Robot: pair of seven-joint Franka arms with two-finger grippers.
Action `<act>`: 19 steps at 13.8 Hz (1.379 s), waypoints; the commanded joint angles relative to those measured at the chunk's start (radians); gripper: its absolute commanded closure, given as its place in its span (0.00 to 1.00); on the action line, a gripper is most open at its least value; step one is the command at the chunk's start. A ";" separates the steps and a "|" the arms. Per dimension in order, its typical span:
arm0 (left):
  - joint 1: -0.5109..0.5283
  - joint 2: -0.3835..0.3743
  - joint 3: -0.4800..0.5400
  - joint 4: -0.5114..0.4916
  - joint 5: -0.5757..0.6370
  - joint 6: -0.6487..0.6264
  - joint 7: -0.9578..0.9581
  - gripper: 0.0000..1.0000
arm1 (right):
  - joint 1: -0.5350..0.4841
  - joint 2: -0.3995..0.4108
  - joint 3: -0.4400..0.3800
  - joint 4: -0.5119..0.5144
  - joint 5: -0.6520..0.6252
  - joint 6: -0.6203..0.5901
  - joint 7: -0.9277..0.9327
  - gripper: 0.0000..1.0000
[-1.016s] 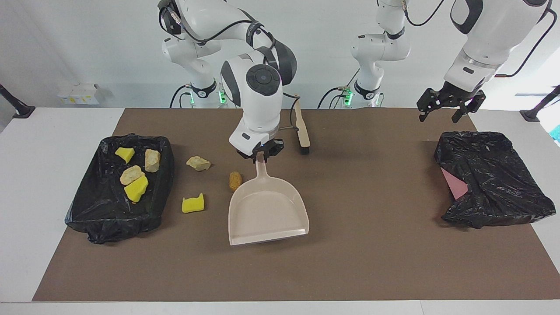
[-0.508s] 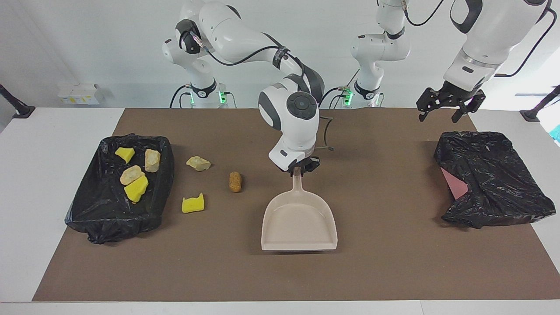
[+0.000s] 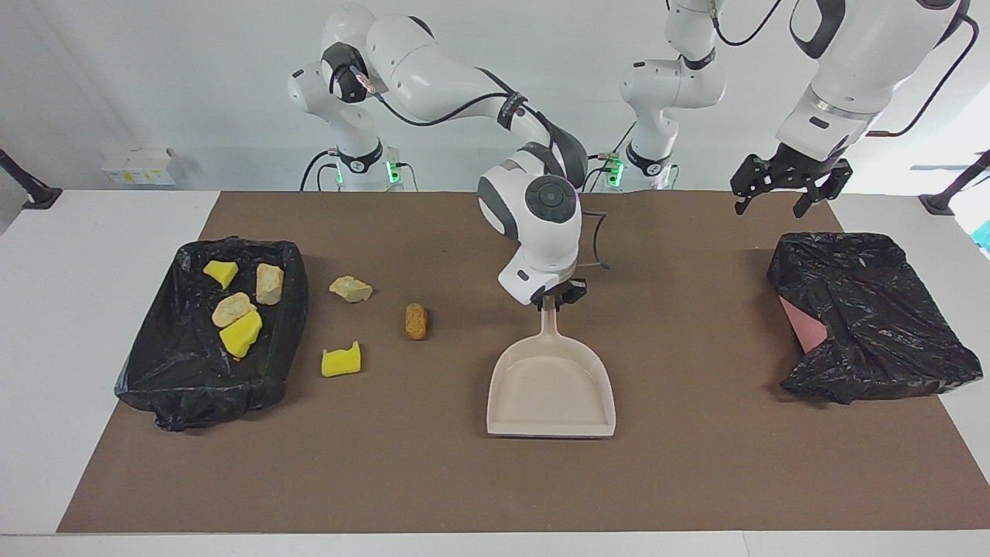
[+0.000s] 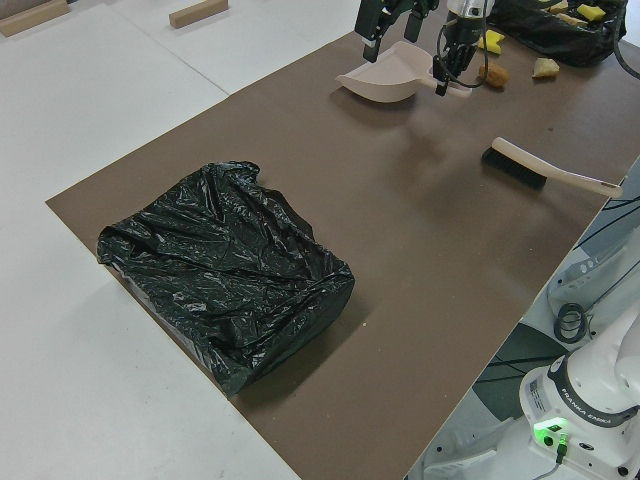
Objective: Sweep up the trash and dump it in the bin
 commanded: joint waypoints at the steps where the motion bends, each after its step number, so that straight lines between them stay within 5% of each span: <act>1: -0.014 -0.005 0.008 0.003 0.006 -0.008 0.009 0.00 | -0.011 -0.013 0.005 -0.035 0.026 0.030 -0.006 0.86; 5: -0.017 -0.003 0.004 0.003 0.003 -0.009 0.007 0.00 | -0.014 -0.043 0.003 -0.092 0.023 0.033 -0.098 0.67; 6: -0.016 0.001 0.004 0.007 -0.008 -0.008 0.006 0.00 | -0.014 -0.042 0.003 -0.089 0.017 0.034 -0.096 0.45; 12: -0.019 0.018 0.002 0.010 -0.021 0.022 0.003 0.00 | 0.001 -0.125 0.005 -0.113 0.025 -0.056 -0.053 0.23; 15: -0.019 0.058 -0.002 0.012 -0.040 0.046 0.001 0.00 | 0.056 -0.265 0.005 -0.291 0.025 -0.085 -0.026 0.22; 19: -0.056 0.101 -0.015 0.004 -0.047 0.124 -0.003 0.00 | 0.148 -0.495 0.006 -0.648 0.041 -0.017 -0.026 0.22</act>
